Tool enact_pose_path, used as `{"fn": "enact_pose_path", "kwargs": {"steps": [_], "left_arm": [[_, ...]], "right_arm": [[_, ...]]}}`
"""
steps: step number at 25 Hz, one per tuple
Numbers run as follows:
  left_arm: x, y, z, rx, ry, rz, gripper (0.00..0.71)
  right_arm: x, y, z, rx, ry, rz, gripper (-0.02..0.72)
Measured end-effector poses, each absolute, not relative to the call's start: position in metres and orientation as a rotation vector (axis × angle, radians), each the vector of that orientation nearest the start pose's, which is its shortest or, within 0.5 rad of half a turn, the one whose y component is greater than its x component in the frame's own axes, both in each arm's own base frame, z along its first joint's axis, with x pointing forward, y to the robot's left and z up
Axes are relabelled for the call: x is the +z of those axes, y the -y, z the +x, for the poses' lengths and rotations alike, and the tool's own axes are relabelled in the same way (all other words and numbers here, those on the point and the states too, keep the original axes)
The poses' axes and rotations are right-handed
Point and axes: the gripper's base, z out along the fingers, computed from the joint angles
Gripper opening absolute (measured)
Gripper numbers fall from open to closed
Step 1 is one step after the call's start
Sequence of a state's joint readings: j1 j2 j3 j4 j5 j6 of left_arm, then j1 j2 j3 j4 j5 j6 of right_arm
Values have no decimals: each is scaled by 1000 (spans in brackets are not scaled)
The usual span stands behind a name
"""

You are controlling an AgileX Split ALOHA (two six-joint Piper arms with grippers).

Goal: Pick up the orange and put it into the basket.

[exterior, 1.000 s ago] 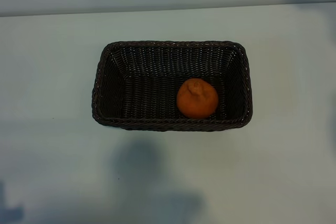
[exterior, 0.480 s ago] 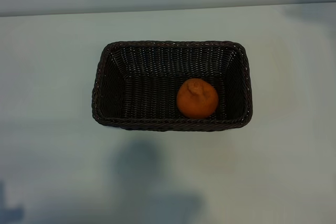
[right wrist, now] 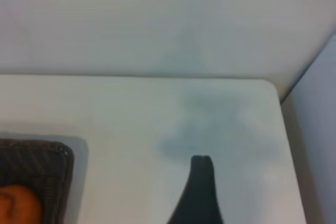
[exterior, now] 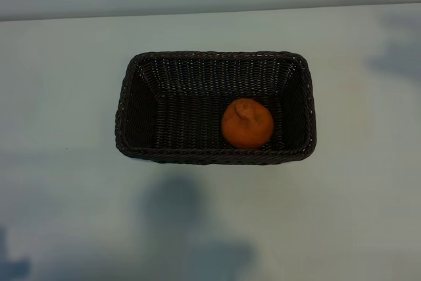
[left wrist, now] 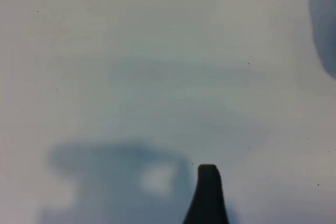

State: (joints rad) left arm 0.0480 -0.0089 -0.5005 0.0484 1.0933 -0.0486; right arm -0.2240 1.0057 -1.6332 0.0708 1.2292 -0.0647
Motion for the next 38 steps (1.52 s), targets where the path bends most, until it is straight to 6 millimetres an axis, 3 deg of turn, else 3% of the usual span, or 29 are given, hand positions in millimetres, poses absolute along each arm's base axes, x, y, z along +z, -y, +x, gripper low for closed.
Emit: {"fn": "enact_pose_path", "kwargs": {"steps": [1,4,11,23,31,38], "left_arm": [[275,-4,-8,58,-2065,-103,592],[275,-4,-8,58,-2065,-103,592],[275,-4,-8,58,-2065,-103,592],[275,-4,-8,57,-2064,-104,592],[275,-4,-8,57,-2064,-105,592],[275,-4,-8,57,-2064,-105,592]], "right_arm": [[521,20,114,-97,-2042,146,594],[517,13,85,-105,-1992,140,594],[490,4,45,-109,-1952,129,594],[437,-3,22,-58,-2009,-1,594],[424,0,1,-120,-1969,33,594],[382,0,-12,-127,-1999,61,594]]}}
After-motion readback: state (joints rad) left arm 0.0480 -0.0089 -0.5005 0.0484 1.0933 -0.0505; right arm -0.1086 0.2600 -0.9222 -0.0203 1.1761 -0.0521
